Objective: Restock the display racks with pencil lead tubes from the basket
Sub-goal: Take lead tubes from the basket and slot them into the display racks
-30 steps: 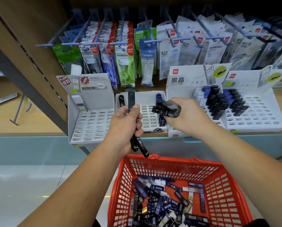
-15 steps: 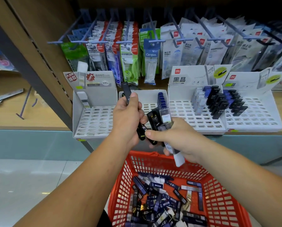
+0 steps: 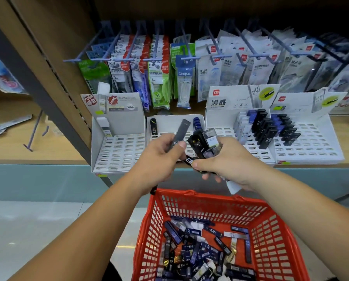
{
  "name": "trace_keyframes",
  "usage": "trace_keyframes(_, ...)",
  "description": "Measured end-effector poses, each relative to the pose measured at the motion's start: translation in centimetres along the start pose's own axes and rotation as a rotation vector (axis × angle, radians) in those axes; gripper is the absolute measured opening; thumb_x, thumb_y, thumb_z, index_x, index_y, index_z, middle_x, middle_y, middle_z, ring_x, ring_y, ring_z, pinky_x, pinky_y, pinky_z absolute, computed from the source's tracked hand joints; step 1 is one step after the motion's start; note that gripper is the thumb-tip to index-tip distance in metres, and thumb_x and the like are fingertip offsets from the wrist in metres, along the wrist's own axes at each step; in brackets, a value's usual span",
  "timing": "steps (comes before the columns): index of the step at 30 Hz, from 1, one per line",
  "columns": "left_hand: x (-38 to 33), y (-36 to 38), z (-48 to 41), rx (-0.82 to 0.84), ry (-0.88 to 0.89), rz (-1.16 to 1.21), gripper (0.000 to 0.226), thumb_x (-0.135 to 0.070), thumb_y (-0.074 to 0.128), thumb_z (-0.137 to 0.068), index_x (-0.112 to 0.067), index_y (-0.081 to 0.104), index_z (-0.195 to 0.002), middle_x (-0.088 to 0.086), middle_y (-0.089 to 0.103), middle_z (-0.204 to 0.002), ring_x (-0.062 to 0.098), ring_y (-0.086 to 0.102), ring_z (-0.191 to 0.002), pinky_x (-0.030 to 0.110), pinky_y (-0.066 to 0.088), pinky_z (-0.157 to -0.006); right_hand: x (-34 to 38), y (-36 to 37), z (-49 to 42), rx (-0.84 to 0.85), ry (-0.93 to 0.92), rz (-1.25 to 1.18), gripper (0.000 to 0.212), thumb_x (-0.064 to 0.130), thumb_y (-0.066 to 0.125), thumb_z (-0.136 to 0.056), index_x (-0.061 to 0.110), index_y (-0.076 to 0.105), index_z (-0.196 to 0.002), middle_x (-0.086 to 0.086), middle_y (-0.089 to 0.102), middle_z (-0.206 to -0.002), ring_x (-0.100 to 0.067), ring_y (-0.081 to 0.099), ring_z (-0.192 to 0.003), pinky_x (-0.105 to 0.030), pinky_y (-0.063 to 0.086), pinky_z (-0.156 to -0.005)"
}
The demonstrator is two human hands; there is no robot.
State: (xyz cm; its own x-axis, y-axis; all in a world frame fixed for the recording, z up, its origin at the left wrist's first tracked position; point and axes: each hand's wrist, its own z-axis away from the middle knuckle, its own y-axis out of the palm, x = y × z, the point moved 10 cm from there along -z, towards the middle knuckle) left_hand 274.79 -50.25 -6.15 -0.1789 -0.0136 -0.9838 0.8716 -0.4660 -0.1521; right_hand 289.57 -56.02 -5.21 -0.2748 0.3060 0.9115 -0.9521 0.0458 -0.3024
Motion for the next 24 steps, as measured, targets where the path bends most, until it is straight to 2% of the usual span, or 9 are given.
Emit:
trace_keyframes(2, -0.2, -0.3, 0.3, -0.006, 0.085, -0.229, 0.012, -0.031, 0.057, -0.105, -0.023, 0.064, -0.1, -0.013, 0.058, -0.069, 0.005, 0.044, -0.049, 0.021, 0.036, -0.047, 0.3, 0.4, 0.4, 0.045, 0.004, 0.012, 0.029, 0.01, 0.085, -0.082, 0.009, 0.064, -0.102, 0.005, 0.07, -0.062, -0.015, 0.067, -0.052, -0.025, 0.039, -0.041)
trace_keyframes(4, -0.1, -1.2, 0.2, -0.056, 0.099, -0.375, 0.012, -0.034, 0.059, -0.104, -0.028, 0.065, -0.095, -0.016, 0.054, -0.061, 0.002, 0.046, -0.051, 0.022, 0.038, -0.052, 0.8, 0.6, 0.8, 0.092, -0.005, 0.021, 0.03, 0.009, 0.085, -0.083, 0.007, 0.064, -0.104, 0.002, 0.071, -0.063, -0.011, 0.062, -0.045, -0.022, 0.038, -0.039)
trace_keyframes(6, 0.8, -1.4, 0.3, -0.003, 0.022, -0.234, 0.013, -0.033, 0.06, -0.104, -0.027, 0.064, -0.093, -0.013, 0.052, -0.061, 0.006, 0.042, -0.047, 0.028, 0.035, -0.05, 1.0, 0.6, 0.9, 0.092, -0.019, 0.02, 0.027, 0.008, 0.084, -0.083, 0.006, 0.066, -0.101, -0.002, 0.073, -0.068, -0.012, 0.061, -0.047, -0.023, 0.039, -0.04)
trace_keyframes(9, 1.6, -0.7, 1.2, 0.101, -0.082, 0.043, 0.015, -0.023, 0.058, -0.106, -0.009, 0.058, -0.102, 0.006, 0.061, -0.077, 0.014, 0.035, -0.048, 0.023, 0.028, -0.045, 1.1, -0.4, 0.1, -0.007, -0.037, -0.046, 0.027, 0.01, 0.086, -0.081, 0.004, 0.07, -0.101, -0.005, 0.075, -0.078, -0.02, 0.063, -0.057, -0.029, 0.041, -0.046)
trace_keyframes(12, 2.2, -2.1, 1.6, 0.037, -0.111, 0.172, 0.015, -0.021, 0.057, -0.106, -0.006, 0.057, -0.105, 0.012, 0.059, -0.085, 0.013, 0.033, -0.049, 0.023, 0.025, -0.045, 0.8, -1.0, -0.7, -0.078, -0.006, -0.235, 0.026, 0.009, 0.085, -0.082, 0.003, 0.072, -0.103, -0.013, 0.078, -0.091, -0.022, 0.06, -0.059, -0.031, 0.041, -0.049)
trace_keyframes(15, 2.7, -4.2, 1.5, -0.069, -0.109, 0.306, 0.01, -0.02, 0.057, -0.106, -0.011, 0.057, -0.103, 0.007, 0.062, -0.086, 0.011, 0.033, -0.049, 0.022, 0.026, -0.042, 1.0, 0.6, -1.2, -0.026, 0.025, -0.301, 0.02, 0.011, 0.082, -0.086, 0.001, 0.073, -0.101, -0.018, 0.077, -0.093, -0.021, 0.058, -0.06, -0.03, 0.042, -0.052)
trace_keyframes(20, 3.3, -5.3, 1.3, -0.088, -0.103, 0.302, 0.014, -0.023, 0.055, -0.107, -0.009, 0.057, -0.112, 0.007, 0.068, -0.086, 0.013, 0.031, -0.047, 0.023, 0.023, -0.044, 2.3, 3.0, -2.6, -0.091, -0.003, -0.43, 0.018, 0.011, 0.081, -0.086, 0.0, 0.074, -0.098, -0.017, 0.075, -0.084, -0.022, 0.056, -0.06, -0.03, 0.041, -0.051)
trace_keyframes(22, 4.1, -6.1, 0.9, -0.083, -0.133, 0.24, 0.013, -0.025, 0.055, -0.107, -0.014, 0.059, -0.112, 0.007, 0.072, -0.088, 0.013, 0.032, -0.047, 0.022, 0.025, -0.043, 3.5, 3.2, -3.1, -0.168, -0.067, -0.295, 0.017, 0.011, 0.079, -0.088, 0.0, 0.071, -0.098, -0.014, 0.074, -0.077, -0.02, 0.057, -0.056, -0.03, 0.041, -0.049)
trace_keyframes(24, 5.0, -7.3, 0.6, -0.101, -0.161, 0.135, 0.013, -0.03, 0.056, -0.106, -0.019, 0.063, -0.109, 0.008, 0.076, -0.09, 0.011, 0.034, -0.044, 0.021, 0.028, -0.042, 5.1, 3.3, -3.4, -0.223, -0.157, -0.066, 0.01, 0.011, 0.078, -0.089, 0.012, 0.068, -0.09, -0.008, 0.068, -0.067, -0.015, 0.056, -0.049, -0.025, 0.041, -0.044)
